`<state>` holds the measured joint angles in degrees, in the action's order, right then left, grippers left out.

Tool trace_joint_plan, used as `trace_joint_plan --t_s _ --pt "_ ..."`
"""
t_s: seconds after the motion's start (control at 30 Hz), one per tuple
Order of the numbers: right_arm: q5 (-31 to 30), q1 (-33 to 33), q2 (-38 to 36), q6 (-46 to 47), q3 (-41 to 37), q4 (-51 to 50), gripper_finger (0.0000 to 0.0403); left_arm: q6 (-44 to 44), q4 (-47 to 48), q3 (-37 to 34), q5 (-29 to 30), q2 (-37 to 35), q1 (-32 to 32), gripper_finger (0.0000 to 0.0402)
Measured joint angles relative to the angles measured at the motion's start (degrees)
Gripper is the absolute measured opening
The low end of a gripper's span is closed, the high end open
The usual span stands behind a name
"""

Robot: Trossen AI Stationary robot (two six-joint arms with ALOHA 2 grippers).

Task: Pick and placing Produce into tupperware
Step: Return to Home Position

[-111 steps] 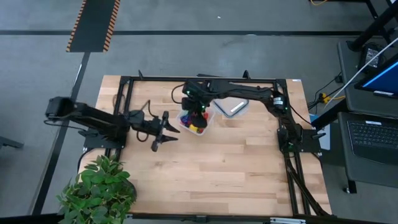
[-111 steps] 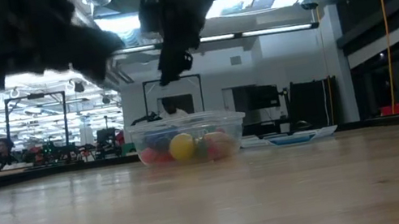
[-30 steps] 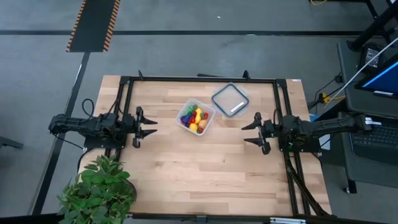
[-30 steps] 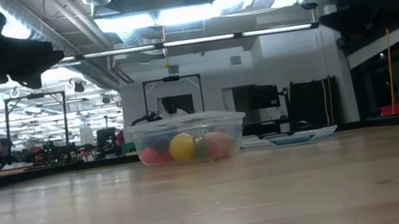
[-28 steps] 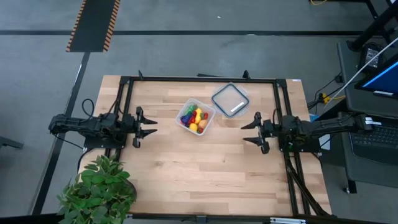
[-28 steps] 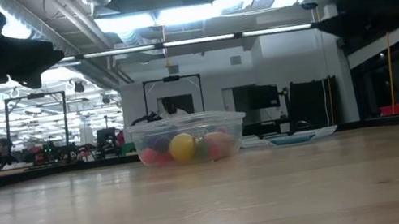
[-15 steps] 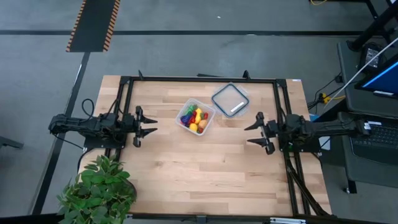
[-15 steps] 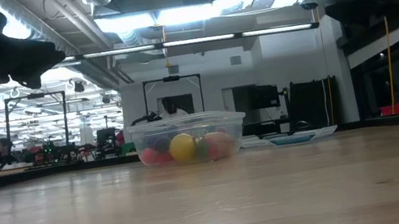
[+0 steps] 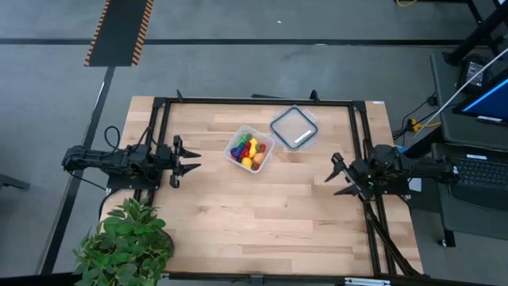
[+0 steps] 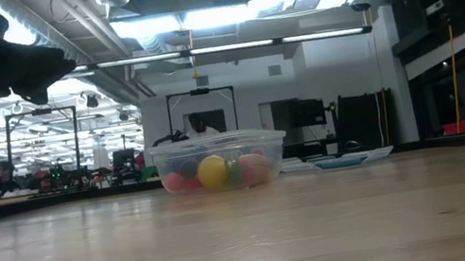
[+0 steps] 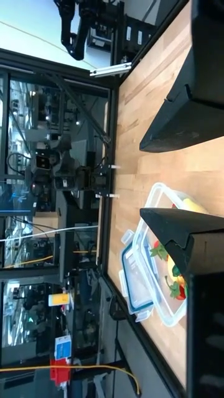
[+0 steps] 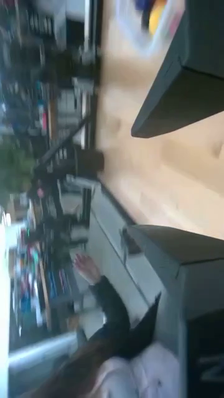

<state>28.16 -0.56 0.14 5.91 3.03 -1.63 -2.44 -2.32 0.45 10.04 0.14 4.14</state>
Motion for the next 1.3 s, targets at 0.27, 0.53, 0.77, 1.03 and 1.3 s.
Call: trace_joint_plan --t_s 0.27,0.53,0.77,1.03,1.3 --pt "3.00 0.02 0.11 -0.69 -0.14 -1.61 0.0244 0.01 0.10 0.00 -0.04 0.00 0.00 0.0149" --pt "-0.33 0.02 0.07 -4.88 -0.25 -1.22 0.0244 0.01 0.10 0.00 -0.04 0.00 0.00 0.0149" --pt "-2.39 0.02 0.09 -8.10 -0.31 -0.05 0.0244 0.02 0.10 0.01 -0.06 0.00 0.00 0.0149" --pt "-3.23 0.02 0.09 -9.14 -0.34 6.21 0.0244 0.02 0.10 0.02 -0.04 0.00 0.00 0.0149" --pt "-3.23 0.02 0.09 -6.33 -0.34 5.38 0.0244 0.02 0.10 0.02 -0.05 0.00 0.00 0.0149"
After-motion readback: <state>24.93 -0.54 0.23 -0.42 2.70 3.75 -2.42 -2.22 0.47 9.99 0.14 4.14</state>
